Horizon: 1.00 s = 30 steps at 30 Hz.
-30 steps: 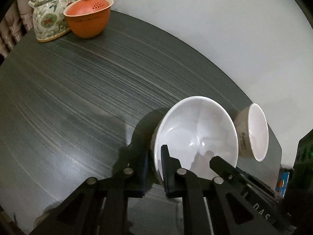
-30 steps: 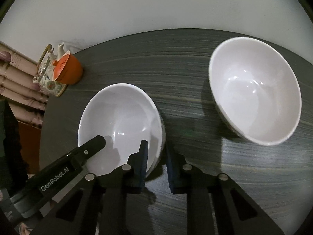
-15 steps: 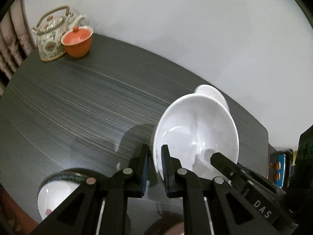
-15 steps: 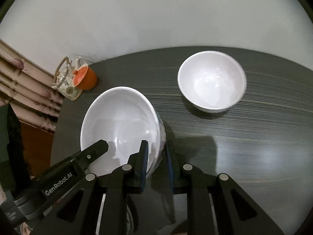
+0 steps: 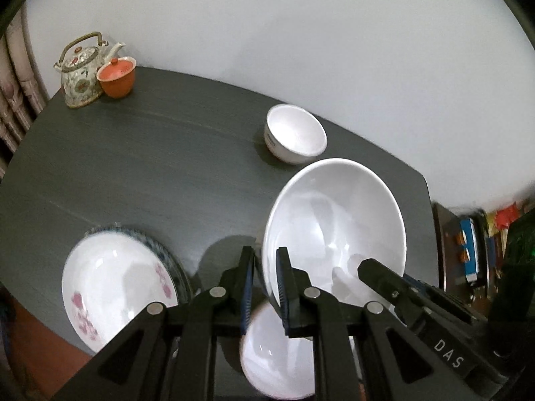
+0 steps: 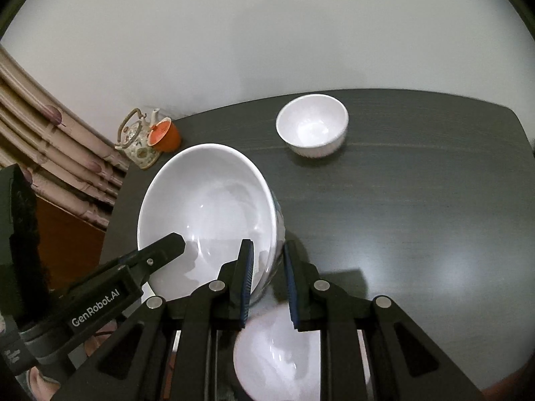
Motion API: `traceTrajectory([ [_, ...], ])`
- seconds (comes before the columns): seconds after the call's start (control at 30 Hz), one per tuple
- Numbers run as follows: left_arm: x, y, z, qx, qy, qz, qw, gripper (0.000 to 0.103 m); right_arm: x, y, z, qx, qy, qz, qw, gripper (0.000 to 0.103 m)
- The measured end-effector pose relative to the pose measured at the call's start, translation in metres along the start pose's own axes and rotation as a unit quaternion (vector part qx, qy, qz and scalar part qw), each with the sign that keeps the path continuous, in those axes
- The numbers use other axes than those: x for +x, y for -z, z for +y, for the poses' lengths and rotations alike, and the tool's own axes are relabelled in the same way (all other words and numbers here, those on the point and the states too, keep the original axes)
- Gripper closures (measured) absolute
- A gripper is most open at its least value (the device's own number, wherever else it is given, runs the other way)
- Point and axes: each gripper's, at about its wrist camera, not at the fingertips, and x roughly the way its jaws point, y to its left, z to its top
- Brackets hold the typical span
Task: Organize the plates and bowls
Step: 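Carry the small white bowl with the left gripper into the pink-rimmed bowl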
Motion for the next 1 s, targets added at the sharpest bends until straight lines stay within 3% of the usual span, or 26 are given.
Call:
traceTrajectory([
  [0.43, 0.020, 0.075, -0.013, 0.008, 0.000, 0.052, 0.9986, 0.089, -0.016, 0.079, -0.027, 0.030, 0.014, 0.015, 0.999, 0.083],
  [1.0, 0.055, 0.097, -0.010, 0.018, -0.035, 0.087, 0.9955, 0.089, 0.018, 0.122, -0.056, 0.041, 0.039, 0.064, 0.996, 0.083],
])
